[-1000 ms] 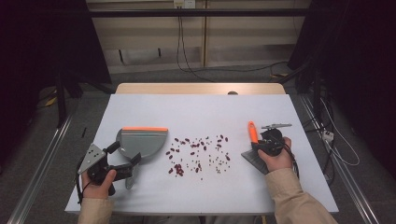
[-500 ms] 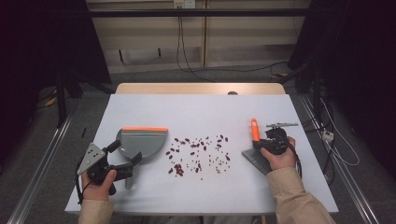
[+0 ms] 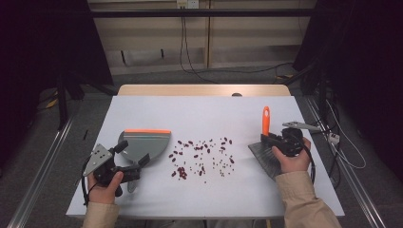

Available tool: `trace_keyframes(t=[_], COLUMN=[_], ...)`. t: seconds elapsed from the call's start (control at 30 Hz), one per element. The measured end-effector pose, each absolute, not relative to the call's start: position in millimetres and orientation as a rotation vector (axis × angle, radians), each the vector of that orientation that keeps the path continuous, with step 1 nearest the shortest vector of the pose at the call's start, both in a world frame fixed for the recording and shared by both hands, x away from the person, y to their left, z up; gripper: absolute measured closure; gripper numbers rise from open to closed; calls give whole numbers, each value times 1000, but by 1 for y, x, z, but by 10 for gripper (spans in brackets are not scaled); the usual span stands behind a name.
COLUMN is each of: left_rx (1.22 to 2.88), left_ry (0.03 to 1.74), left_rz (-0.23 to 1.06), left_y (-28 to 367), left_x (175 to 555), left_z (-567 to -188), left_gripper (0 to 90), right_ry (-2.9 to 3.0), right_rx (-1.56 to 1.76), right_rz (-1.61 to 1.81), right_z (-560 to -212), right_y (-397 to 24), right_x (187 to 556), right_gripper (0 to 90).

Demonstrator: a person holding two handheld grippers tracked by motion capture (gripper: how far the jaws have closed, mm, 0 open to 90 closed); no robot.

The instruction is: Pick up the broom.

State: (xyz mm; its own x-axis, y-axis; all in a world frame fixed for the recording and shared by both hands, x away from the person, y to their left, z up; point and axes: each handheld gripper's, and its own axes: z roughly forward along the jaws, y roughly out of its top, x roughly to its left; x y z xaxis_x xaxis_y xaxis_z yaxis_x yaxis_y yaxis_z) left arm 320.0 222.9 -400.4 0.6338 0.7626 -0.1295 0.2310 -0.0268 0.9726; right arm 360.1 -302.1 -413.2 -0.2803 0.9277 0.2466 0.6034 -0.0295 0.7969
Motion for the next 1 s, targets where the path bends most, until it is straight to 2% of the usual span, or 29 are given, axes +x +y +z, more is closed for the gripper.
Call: trace_keyframes(t=[0.47, 1.0], left_rx=[1635, 1678], left_ry=[745, 682], left_rz=[447, 331], left_y=[185, 128], left_x=[321, 334], left_z=[-383, -371], left_gripper=[40, 31], right_ry=[1784, 1788], right_rx=[1537, 1426], right_rz=[1432, 1513], right_z=[-390, -376], right_y=[-309, -275], right_x=[346, 349], right_gripper=[714, 714])
